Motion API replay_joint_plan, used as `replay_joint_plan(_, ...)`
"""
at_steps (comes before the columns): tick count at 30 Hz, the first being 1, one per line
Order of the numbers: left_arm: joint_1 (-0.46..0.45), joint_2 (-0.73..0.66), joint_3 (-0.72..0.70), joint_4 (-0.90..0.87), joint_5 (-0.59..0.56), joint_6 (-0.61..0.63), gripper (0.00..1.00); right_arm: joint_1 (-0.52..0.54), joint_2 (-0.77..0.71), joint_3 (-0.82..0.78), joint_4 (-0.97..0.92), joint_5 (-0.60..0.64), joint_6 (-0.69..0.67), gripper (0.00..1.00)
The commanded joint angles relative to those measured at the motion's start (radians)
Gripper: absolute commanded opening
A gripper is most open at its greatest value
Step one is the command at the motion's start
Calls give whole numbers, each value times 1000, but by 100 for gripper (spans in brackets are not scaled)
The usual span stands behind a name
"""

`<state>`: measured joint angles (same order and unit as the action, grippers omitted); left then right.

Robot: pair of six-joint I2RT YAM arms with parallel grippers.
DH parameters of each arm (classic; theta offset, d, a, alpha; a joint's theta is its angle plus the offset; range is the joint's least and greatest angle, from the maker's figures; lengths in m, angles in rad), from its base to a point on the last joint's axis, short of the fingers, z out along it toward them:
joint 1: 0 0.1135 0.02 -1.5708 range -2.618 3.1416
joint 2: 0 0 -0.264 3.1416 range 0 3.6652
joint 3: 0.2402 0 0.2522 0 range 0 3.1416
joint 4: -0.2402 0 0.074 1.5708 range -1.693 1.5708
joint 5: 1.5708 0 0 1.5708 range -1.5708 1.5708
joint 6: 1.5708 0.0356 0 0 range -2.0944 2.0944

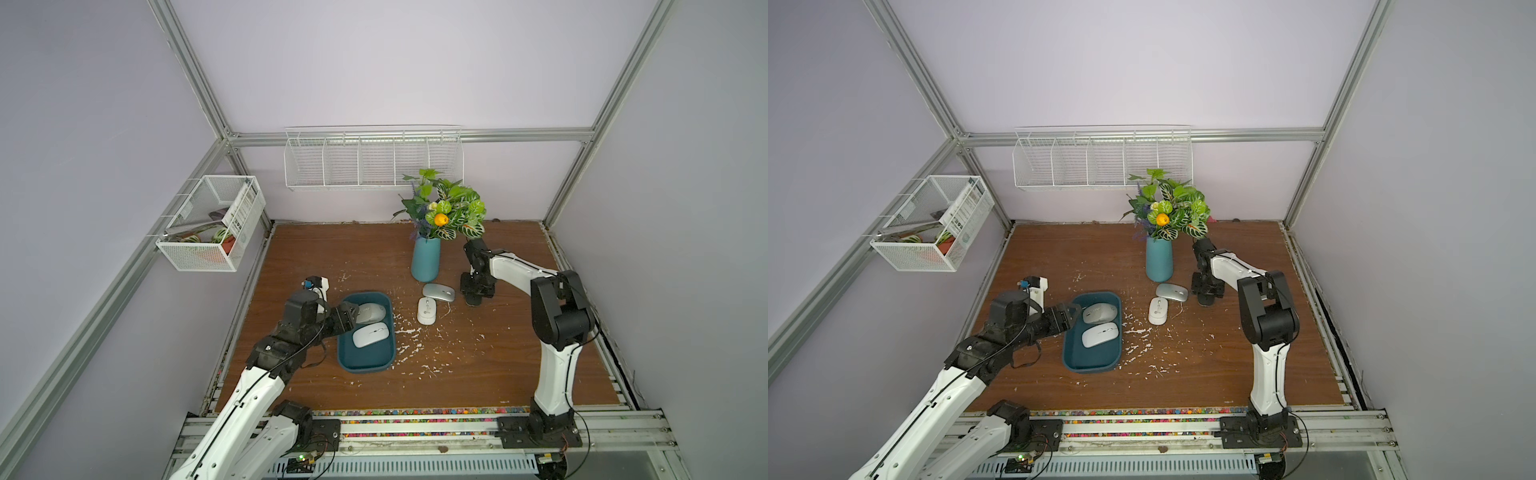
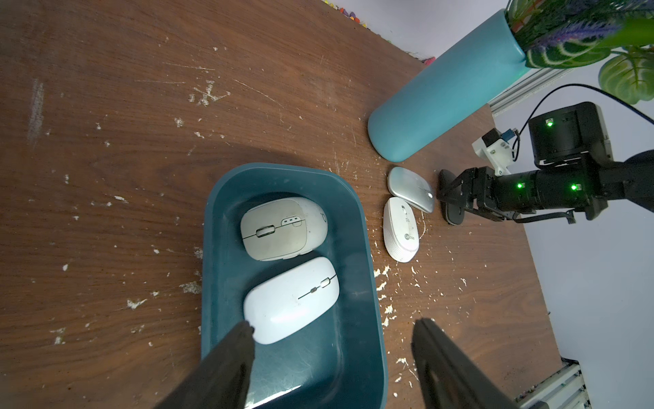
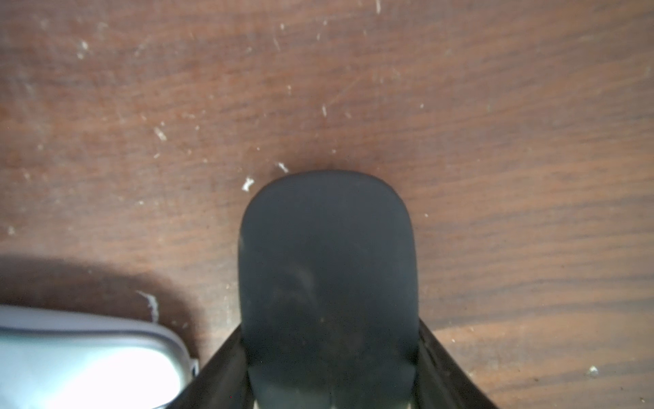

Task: Put the mouse in the storage box
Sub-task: Pick up the mouse from the center of the board.

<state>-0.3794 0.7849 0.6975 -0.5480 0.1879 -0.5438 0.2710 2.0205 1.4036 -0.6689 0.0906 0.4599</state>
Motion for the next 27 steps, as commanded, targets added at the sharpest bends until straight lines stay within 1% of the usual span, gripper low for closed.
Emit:
replay_joint_plan(1,4,-8,-13,17,21,15,75,-15,-82,-79,16,37,16,50)
replay_joint_plan(7,4,-23,-23,42,74,13,75,-29,-259,-230,69,58,37,50)
replay_joint_plan(10,5,-30,-31,69,130,13,75,-24,-385,-328,133,35,27,50)
replay_joint_plan(12,4,-30,-36,91,179,13,75,-3,-479,-390,172,43,7,49)
replay_joint_plan(13,4,-54,-37,97,195,13,75,16,-533,-421,195,49,-8,49)
replay_joint_plan(16,4,-80,-45,119,223,10,75,97,-684,-511,289,4,-97,49)
replay_joint_plan(20,4,-93,-52,148,282,10,75,268,-865,-632,447,-4,-197,49)
replay_joint_plan(23,4,-91,-58,174,346,4,75,404,-944,-708,568,-46,-289,49)
replay_joint_plan(27,5,-89,-70,217,440,-8,75,580,-966,-787,692,-89,-443,48)
